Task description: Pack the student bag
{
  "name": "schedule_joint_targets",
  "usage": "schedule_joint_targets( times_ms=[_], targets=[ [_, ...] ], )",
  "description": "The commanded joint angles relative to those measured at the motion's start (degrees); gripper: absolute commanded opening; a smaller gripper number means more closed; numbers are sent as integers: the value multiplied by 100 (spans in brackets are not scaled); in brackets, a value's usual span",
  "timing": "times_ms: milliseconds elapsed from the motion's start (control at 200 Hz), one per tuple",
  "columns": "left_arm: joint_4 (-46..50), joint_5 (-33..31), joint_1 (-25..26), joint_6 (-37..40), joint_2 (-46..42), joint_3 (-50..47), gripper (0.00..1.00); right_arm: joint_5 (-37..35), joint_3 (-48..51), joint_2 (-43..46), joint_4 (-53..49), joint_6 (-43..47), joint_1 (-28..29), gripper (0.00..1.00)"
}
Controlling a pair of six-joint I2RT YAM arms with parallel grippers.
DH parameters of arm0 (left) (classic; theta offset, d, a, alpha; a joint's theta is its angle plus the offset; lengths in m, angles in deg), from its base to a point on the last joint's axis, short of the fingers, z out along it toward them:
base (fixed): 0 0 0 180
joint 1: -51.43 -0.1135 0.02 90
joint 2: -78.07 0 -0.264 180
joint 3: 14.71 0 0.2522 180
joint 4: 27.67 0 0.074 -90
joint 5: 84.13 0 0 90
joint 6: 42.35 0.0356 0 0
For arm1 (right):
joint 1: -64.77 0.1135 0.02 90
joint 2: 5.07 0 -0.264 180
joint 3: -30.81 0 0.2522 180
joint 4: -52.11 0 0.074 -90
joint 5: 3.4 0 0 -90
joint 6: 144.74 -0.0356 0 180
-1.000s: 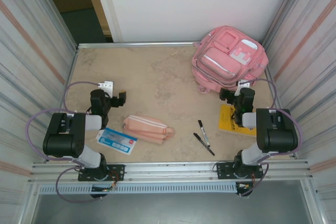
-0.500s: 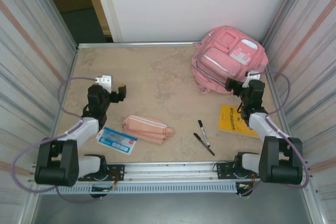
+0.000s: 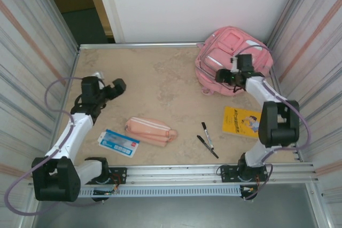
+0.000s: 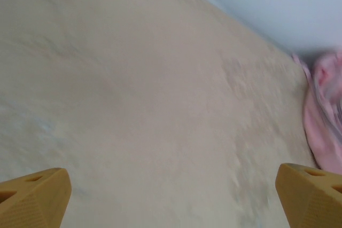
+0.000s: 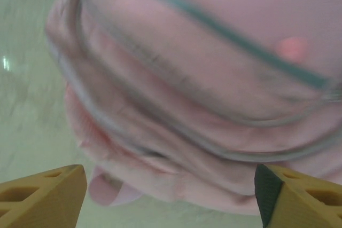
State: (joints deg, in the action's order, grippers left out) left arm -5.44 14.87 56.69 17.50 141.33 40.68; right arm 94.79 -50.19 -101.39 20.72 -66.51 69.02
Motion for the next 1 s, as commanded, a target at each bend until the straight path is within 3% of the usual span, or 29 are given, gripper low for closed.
schedule_joint_targets(
  times_ms=[0,80,160,261,346,426,777,812,867,992],
  targets=[
    [683,128,938,323,-181,197,98,-115,-698,-612,-1090,688,323,79],
    [1013,-51,1524,398,-123,307,99,-507,-1045,-1058,-1270,876,460,77],
    [1102,24,1923,239,-75,288,99,-542,-1453,-1448,-1505,1101,497,65],
    [875,77,2344,225,-45,169,99,-554,-1769,-1696,-1723,1289,556,39],
    [1051,2,2454,184,46,305,99,-308,-1820,-1674,-1771,1331,652,11],
    [1173,-111,2458,67,108,371,99,108,-1841,-1612,-1738,1364,799,0],
    [454,306,2454,-215,755,388,99,1304,-2315,-2051,-1006,204,2222,1],
    [416,364,2454,-227,864,443,99,1433,-2425,-2148,-946,48,2301,7],
    [442,401,2455,-269,1053,567,99,1571,-2585,-2205,-931,-158,2362,28],
    [341,527,2447,-383,1574,789,99,1537,-2252,-1723,-800,-377,2350,40]
  ],
)
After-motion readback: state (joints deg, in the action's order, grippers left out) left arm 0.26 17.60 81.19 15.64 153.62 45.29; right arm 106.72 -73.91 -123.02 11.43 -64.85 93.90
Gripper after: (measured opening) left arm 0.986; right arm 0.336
